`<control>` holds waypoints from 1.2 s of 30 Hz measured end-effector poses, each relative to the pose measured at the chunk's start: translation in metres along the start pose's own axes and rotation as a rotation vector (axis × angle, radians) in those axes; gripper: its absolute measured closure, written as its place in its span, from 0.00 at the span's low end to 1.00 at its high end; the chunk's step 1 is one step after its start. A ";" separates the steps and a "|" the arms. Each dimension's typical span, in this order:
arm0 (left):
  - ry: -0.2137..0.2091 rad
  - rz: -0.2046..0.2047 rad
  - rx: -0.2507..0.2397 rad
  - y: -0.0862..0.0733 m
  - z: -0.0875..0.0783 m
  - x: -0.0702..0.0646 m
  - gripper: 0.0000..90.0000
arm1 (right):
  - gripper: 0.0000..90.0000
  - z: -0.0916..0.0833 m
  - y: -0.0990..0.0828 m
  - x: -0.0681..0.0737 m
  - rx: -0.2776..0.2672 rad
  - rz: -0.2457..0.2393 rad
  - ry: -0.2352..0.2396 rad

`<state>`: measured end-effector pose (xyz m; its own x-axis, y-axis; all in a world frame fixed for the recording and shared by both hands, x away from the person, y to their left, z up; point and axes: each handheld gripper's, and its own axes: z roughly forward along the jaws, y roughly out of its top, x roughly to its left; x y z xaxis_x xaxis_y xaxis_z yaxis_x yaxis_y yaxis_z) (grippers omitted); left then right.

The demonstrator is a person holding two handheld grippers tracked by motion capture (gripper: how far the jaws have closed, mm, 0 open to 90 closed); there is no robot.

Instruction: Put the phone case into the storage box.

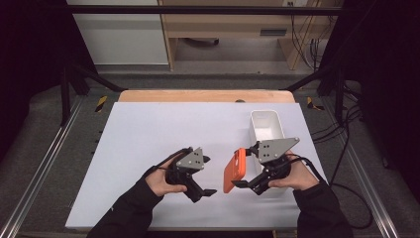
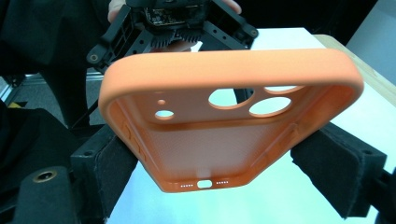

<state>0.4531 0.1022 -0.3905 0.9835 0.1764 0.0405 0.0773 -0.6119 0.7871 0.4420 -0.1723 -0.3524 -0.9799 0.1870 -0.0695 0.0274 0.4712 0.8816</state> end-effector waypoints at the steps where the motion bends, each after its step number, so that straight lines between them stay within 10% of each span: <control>1: 0.009 -0.010 -0.003 -0.002 -0.002 0.001 0.01 | 0.18 -0.002 0.000 -0.001 -0.002 0.004 -0.007; 12: 0.123 -0.148 -0.089 -0.032 -0.027 0.014 0.01 | 0.17 -0.016 0.004 -0.004 -0.012 0.029 -0.067; 36: 0.343 -0.316 -0.170 -0.106 -0.079 0.023 0.01 | 0.17 -0.039 0.008 -0.021 -0.021 0.133 -0.259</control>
<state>0.4541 0.2323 -0.4242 0.8034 0.5942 -0.0386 0.3073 -0.3582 0.8816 0.4550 -0.2064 -0.3257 -0.8846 0.4614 -0.0672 0.1457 0.4104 0.9002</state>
